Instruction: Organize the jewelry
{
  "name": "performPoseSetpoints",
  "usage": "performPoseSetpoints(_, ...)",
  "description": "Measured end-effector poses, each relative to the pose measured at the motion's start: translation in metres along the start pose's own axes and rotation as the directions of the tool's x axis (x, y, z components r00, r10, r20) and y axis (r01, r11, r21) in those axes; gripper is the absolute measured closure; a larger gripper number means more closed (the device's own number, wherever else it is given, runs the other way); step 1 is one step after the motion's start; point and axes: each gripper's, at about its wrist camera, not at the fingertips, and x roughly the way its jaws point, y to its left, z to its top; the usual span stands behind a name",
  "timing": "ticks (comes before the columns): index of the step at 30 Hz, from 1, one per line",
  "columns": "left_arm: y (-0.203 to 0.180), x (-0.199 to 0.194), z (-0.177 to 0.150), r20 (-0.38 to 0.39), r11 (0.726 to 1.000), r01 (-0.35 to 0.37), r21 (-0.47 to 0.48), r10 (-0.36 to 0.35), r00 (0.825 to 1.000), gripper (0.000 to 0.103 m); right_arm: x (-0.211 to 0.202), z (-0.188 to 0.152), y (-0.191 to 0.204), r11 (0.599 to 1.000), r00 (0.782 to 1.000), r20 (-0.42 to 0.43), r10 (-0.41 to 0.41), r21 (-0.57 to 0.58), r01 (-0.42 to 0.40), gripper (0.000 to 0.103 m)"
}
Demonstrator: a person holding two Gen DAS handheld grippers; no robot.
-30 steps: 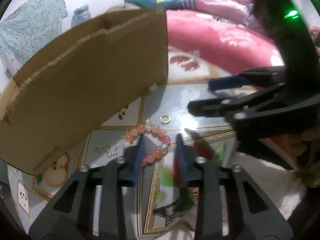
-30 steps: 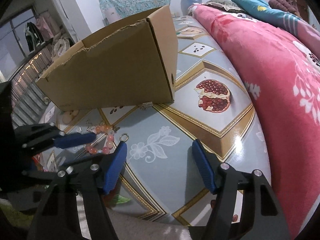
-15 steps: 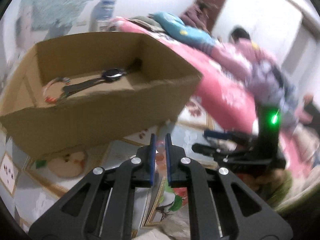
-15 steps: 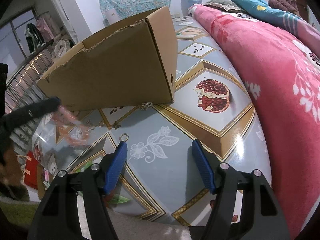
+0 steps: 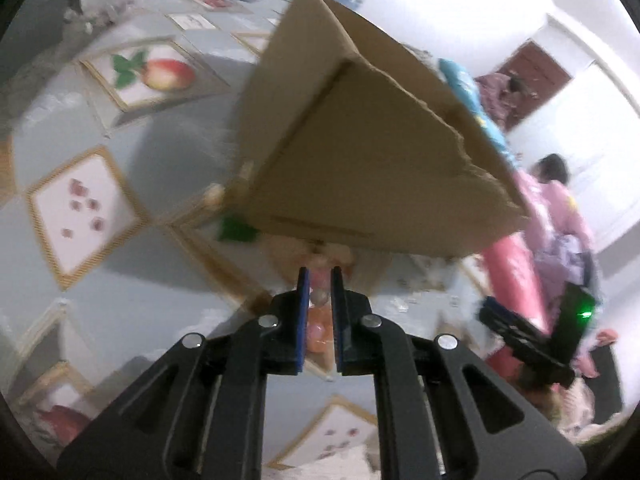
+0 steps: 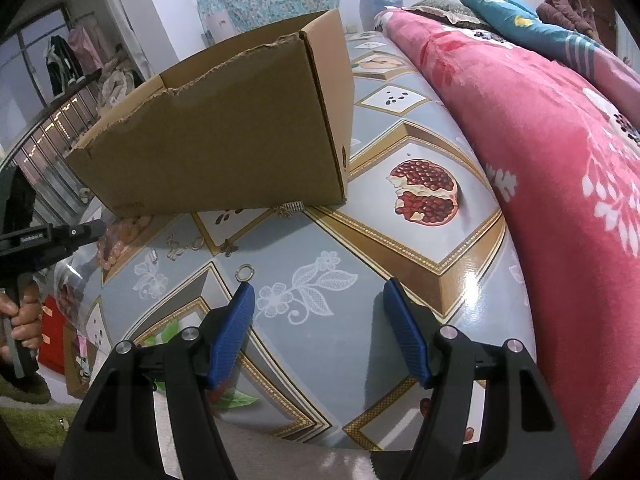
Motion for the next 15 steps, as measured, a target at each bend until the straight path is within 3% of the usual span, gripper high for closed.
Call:
performPoseSetpoints(2,-0.006,-0.006,0.000,0.040,0.998,-0.048,0.040,0.047,0.998,0.081,-0.001,0.000,0.000,1.000,1.000,0.004,-0.002,0.003,0.002,0.038)
performPoseSetpoints(4,-0.019,-0.014,-0.002,0.101,0.991,-0.096,0.098,0.086,0.991,0.078,-0.001,0.000,0.000,1.000,1.000,0.006,0.006,0.005,-0.006,0.041)
performPoseSetpoints(7,-0.045,-0.021,-0.007,0.137,0.976,-0.080,0.201,0.052,0.989,0.071,-0.001,0.001,0.003,1.000,1.000,0.009,0.024,-0.002,-0.024,0.050)
performPoseSetpoints(12,-0.086,0.005,-0.027,0.059,0.930,-0.047,0.364,0.028,0.998,0.070,0.003,0.001,0.014,0.999,0.999,0.004,0.044,-0.024,-0.044,0.055)
performPoseSetpoints(15,-0.104,0.027,-0.037,0.021,0.897,-0.072,0.436,0.070,0.997,0.070,0.006,0.001,0.017,0.998,0.998,-0.006,0.056,-0.030,-0.056,0.055)
